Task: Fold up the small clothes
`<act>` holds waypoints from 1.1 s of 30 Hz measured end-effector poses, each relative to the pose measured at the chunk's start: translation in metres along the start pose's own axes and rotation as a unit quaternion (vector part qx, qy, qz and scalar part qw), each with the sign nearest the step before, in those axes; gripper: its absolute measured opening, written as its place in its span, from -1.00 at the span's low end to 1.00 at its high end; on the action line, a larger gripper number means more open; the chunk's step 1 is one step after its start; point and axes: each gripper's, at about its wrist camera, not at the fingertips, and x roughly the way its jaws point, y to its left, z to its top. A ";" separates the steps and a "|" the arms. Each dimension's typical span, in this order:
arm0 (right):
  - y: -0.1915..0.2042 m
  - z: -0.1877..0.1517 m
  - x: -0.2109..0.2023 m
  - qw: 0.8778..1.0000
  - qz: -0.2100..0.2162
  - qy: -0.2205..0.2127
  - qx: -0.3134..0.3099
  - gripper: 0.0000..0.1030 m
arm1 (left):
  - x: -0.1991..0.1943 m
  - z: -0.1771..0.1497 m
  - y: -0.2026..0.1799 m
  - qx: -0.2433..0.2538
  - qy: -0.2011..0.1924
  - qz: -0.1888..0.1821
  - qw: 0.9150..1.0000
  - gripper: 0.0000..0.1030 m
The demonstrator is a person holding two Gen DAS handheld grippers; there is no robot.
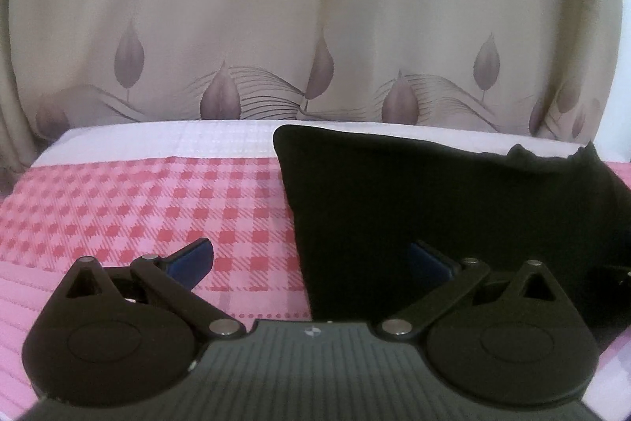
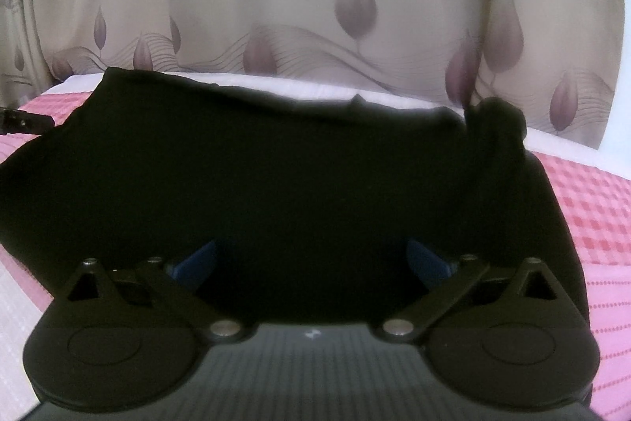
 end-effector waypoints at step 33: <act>0.003 0.000 0.001 1.000 -0.004 -0.003 -0.009 1.00 | 0.008 0.002 -0.022 0.085 -0.025 0.057 0.994 1.00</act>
